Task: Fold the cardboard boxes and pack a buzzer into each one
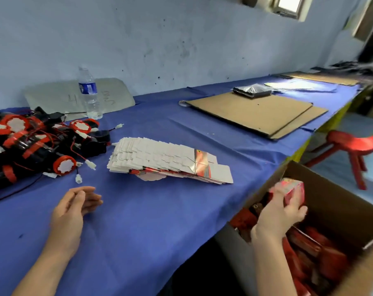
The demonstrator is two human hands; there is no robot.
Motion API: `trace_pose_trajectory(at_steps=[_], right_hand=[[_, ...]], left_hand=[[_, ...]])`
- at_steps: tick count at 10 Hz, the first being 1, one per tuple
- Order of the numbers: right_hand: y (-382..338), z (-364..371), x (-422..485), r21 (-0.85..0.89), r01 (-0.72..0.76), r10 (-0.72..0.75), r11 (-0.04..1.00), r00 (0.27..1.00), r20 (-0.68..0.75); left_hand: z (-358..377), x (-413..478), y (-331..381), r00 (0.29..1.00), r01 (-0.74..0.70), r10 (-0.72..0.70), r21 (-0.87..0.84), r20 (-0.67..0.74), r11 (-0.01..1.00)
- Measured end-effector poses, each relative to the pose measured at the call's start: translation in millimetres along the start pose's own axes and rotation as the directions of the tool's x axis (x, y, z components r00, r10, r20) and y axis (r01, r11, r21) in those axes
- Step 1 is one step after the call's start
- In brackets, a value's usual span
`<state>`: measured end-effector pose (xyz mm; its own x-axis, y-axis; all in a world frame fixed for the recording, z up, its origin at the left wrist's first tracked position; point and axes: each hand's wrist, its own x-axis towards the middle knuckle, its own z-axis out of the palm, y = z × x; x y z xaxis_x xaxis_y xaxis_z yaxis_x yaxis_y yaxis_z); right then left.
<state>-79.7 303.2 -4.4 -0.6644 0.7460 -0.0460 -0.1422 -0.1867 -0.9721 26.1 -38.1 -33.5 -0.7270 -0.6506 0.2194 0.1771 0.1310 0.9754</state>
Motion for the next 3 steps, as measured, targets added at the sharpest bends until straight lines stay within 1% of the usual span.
trace_pose_trajectory(at_steps=[1,2,3], right_hand=[[-36.3,7.3,-13.4,0.010,0.026,-0.027,1.000,0.990,0.135],[-95.5,20.3,-51.5,0.383,-0.068,-0.138,0.921,0.863,0.485],[-146.7,14.7,-76.8,0.606,-0.290,-0.428,0.740,0.491,0.758]], left_hand=[[1.7,0.4,-0.9,1.000,0.001,-0.001,-0.031,-0.022,1.000],[4.3,0.2,-1.2,0.999,0.016,-0.018,-0.046,-0.041,0.999],[0.2,0.9,1.3,0.998,0.035,-0.038,-0.060,-0.056,0.998]])
